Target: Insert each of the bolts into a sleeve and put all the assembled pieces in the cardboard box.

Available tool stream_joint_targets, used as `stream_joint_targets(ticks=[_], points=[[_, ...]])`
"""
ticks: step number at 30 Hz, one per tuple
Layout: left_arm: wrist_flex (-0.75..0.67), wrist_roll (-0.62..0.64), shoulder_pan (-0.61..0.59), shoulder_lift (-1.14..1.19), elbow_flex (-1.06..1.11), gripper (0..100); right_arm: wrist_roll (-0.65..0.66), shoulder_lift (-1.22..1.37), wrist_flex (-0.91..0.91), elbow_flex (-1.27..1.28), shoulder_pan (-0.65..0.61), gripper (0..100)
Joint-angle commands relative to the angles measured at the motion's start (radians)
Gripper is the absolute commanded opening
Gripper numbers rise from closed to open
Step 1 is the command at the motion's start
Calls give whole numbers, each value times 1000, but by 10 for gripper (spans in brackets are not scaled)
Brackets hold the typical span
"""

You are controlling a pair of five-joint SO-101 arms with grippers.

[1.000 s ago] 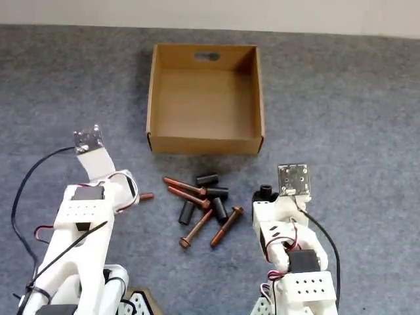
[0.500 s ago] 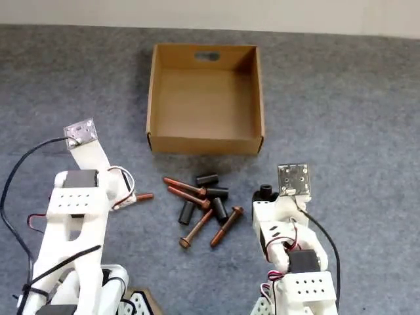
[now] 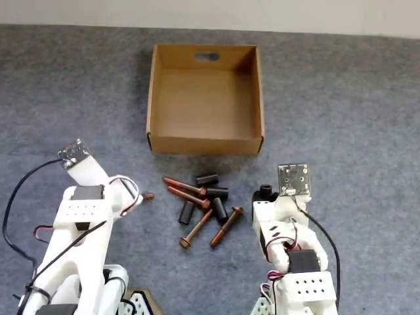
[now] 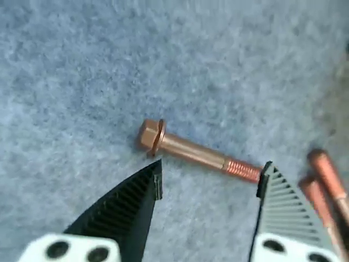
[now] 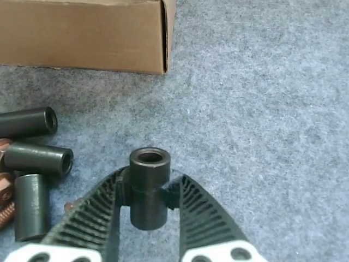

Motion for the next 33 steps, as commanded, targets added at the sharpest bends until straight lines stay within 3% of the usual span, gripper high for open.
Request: stream_joint_targets(ticks=[1, 17, 29, 33], points=[[-26, 49, -7, 1, -2, 270, -6, -13, -13, 44, 7, 6], [-51, 68, -8, 21, -10, 239, -6, -12, -13, 44, 7, 6], [-25, 68, -5, 395, -222, 237, -6, -12, -13, 44, 7, 6], [51, 58, -2, 401, -275, 134, -6, -12, -13, 44, 7, 6]])
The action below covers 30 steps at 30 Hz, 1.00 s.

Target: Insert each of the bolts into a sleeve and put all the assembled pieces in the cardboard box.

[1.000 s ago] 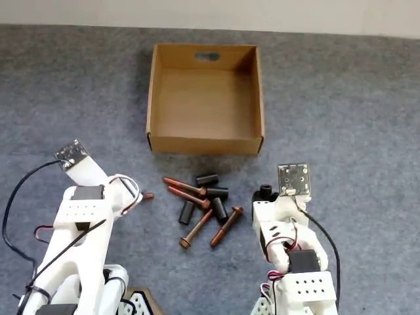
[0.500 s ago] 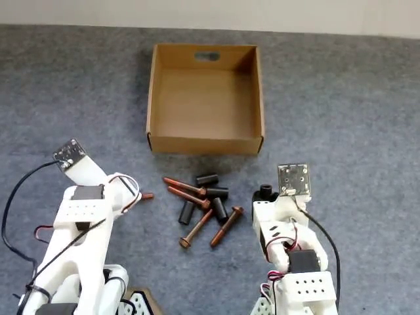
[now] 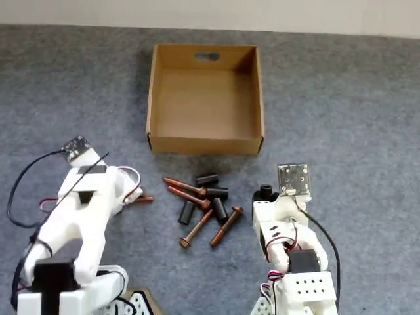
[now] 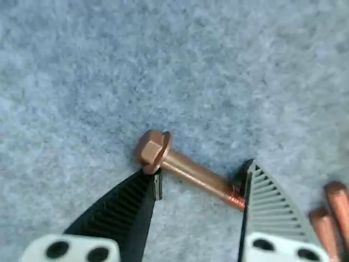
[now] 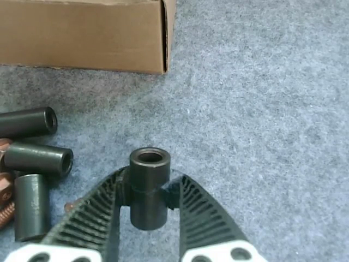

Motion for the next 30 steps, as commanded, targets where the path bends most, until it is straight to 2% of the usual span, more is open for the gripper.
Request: stream_joint_targets(ticks=[1, 3, 7, 12, 14, 18, 23, 27, 30], points=[[46, -28, -2, 12, -74, 80, -6, -12, -13, 44, 7, 6], [78, -141, -1, 12, -108, 0, -5, -12, -13, 44, 7, 6], [215, -359, -1, 12, -173, 15, 37, -10, -13, 45, 7, 6], [396, -776, 16, 12, -288, 7, 35, -10, -13, 45, 7, 6], [468, -859, 59, 12, -325, 7, 35, -10, -13, 45, 7, 6], [525, -908, 211, 12, -346, 7, 35, -10, -13, 45, 7, 6], [404, -899, 372, -36, -294, 7, 37, -10, -13, 45, 7, 6], [213, -847, 395, -133, -162, 7, 38, -10, -13, 45, 7, 6], [172, -841, 395, -154, -96, 33, 40, -10, -13, 45, 5, 6]])
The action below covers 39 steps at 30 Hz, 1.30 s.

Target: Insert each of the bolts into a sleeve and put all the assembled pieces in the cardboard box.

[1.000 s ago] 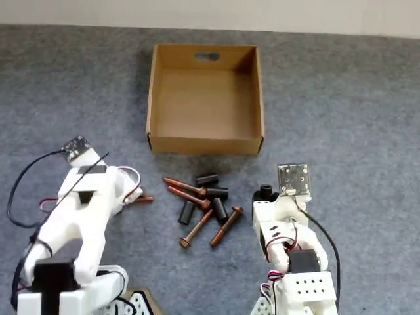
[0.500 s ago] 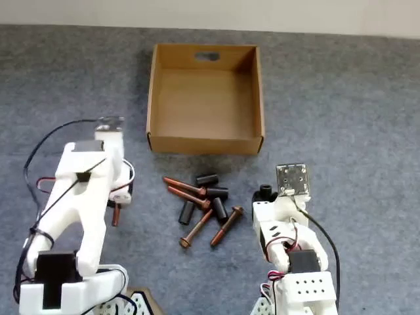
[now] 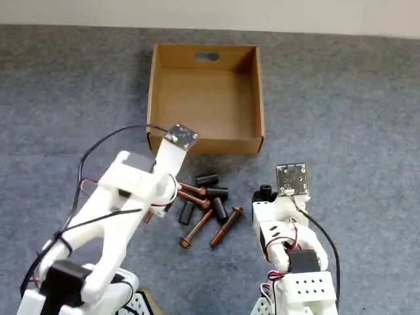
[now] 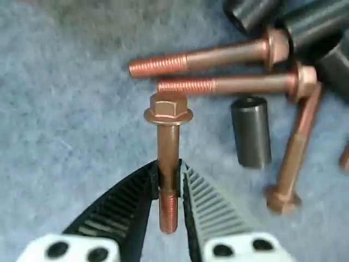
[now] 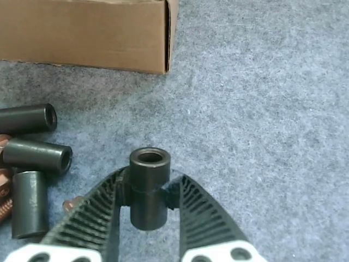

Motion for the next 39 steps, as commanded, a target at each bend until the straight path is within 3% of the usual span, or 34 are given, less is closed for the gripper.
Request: stream_joint_targets(ticks=[1, 4, 11, 17, 20, 27, 39], points=[[-31, 14, 12, -53, 50, 59, 12, -10, -13, 45, 5, 6], [5, 9, -30, -61, 93, 111, 12, -10, -13, 45, 5, 6], [11, 9, -194, -62, 111, 87, 12, -10, -13, 45, 5, 6], [3, 9, -159, -62, 65, 162, 12, -10, -13, 45, 5, 6], [-6, 11, -122, -53, 15, 165, 12, -10, -13, 45, 5, 6], [-198, 9, -122, -50, 81, 165, 12, -10, -13, 45, 5, 6], [-284, 9, -122, -10, 163, 164, 12, -10, -12, 45, 5, 6]])
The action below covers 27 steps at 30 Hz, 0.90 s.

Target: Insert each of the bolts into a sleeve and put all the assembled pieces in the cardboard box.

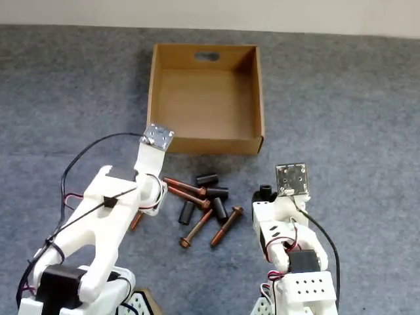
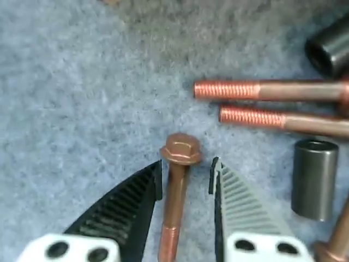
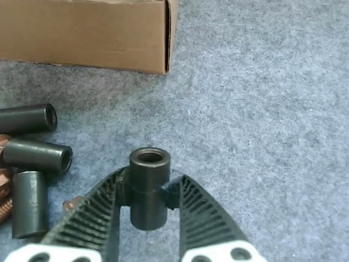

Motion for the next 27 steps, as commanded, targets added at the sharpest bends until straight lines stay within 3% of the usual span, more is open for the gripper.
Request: stream_joint_targets(ticks=[1, 8, 17, 23, 27], points=[[-14, 3, 15, 31, -8, 164, 12, -10, -12, 45, 5, 6], [61, 5, 15, 211, -171, 50, 12, -10, -12, 45, 5, 6], [112, 9, 13, 239, -286, 49, 8, -16, -12, 45, 5, 6], [348, 9, 13, 33, -410, 48, 8, -18, -18, -38, -8, 6], [284, 11, 18, -194, -407, 48, 14, -18, -19, -145, -119, 9]])
